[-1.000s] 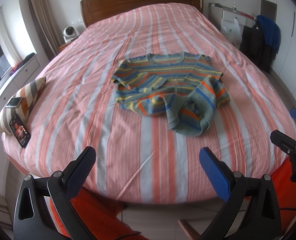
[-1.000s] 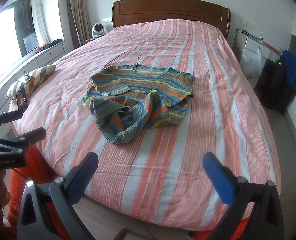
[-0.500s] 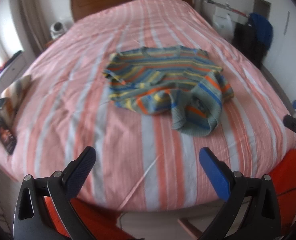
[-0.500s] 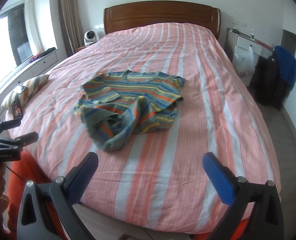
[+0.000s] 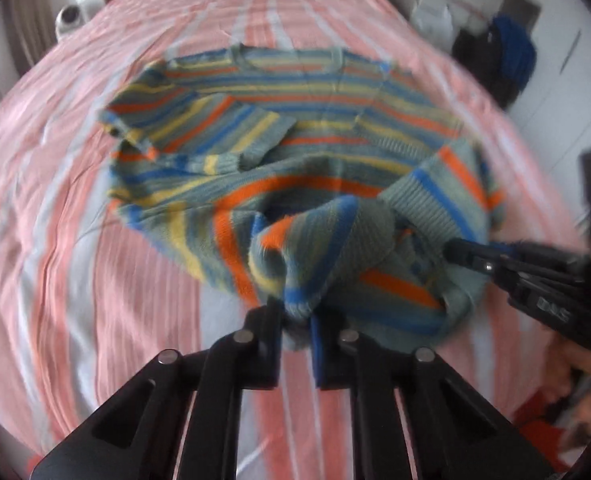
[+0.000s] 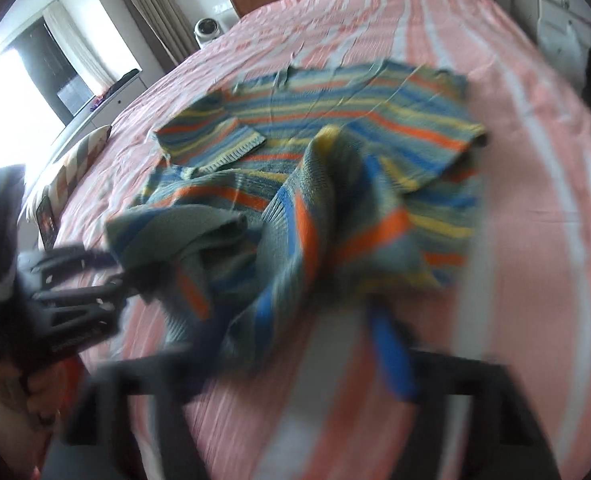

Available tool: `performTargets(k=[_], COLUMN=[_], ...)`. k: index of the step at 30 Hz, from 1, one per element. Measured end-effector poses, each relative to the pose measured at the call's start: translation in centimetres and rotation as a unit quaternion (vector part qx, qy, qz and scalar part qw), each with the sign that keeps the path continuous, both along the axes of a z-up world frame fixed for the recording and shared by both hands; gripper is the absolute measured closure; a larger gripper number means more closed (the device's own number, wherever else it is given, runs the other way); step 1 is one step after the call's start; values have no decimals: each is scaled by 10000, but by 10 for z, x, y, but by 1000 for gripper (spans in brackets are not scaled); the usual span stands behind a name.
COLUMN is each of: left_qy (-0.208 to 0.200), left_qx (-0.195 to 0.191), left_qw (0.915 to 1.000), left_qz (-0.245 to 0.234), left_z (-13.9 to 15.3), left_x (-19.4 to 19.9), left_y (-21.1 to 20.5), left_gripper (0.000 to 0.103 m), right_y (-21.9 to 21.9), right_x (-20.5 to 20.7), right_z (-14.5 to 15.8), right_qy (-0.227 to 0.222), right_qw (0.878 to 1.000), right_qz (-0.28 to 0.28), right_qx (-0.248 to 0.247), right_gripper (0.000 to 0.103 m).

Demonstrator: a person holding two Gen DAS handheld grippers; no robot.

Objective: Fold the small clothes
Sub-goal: 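Grasp the sweater hem with the left gripper while the right gripper grasps the hem too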

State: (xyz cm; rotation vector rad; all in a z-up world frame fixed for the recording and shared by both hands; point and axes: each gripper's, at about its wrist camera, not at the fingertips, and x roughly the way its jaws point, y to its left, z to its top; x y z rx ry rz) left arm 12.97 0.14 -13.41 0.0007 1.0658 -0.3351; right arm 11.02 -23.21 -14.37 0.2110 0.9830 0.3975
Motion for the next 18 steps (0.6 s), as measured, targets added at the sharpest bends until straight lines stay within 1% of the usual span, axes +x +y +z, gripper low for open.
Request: performTargets(k=[1,2,3,4,5,6,7,8,10,11,12,13,14,15,16,18], left_qy=[-49,-90,-117,-62,64,185,243,268,370,475,599,679,678,632,560,289], left_qx=[-100,-162,-257,-419,-542,-531,-420,-178,403,493,532,482,363,212,102,-10], left_qw=[9999,9998,9996,9991,9985,9984,9988,9995,9985,9977,9968,9964,9966,9969,9972,9983], left_qz=[7,-3,-22,-58,-85,-92,-88,-55,-24,-3,65,180,304,421,488,497], left_z=[9,18,26,31,33,31,27,20,3,-4,-9,-11,-9,-3,3,19], left_x=[-12,-24,-40,-56,-75,-92,-103,-114,-138,-142,-149,-153,-155,-155,-153,-146], left_y=[12,23,37,51,65,75,80,83,90,93,99,107,115,121,124,120], left_gripper=[95,96,98,98,98,98,98,98,98,98,98,98,96,88,83,48], right_y=[-4,-11,-17,-21,-26,-28,-30,-29,-27,-26,-26,-27,-29,-32,-37,-45], right_x=[-2,-12,-27,-42,-66,-85,-110,-125,-154,-167,-179,-186,-189,-189,-189,-184], right_z=[2,8,17,25,35,41,44,41,25,12,-3,-16,-23,-24,-20,1], right_qy=[-26,-80,-160,-242,-331,-400,-392,-358,-73,84,372,643,792,824,745,421], right_qw=[9999,9993,9985,9982,9978,9973,9972,9975,9991,9992,9989,9977,9964,9954,9951,9965], right_qz=[-100,-141,-71,7,127,232,327,363,337,313,247,205,153,96,39,-108], right_qx=[111,339,511,551,555,564,546,493,253,239,140,-15,-243,-486,-656,-709], right_gripper=[92,94,97,97,97,97,97,97,97,96,96,96,96,96,95,85])
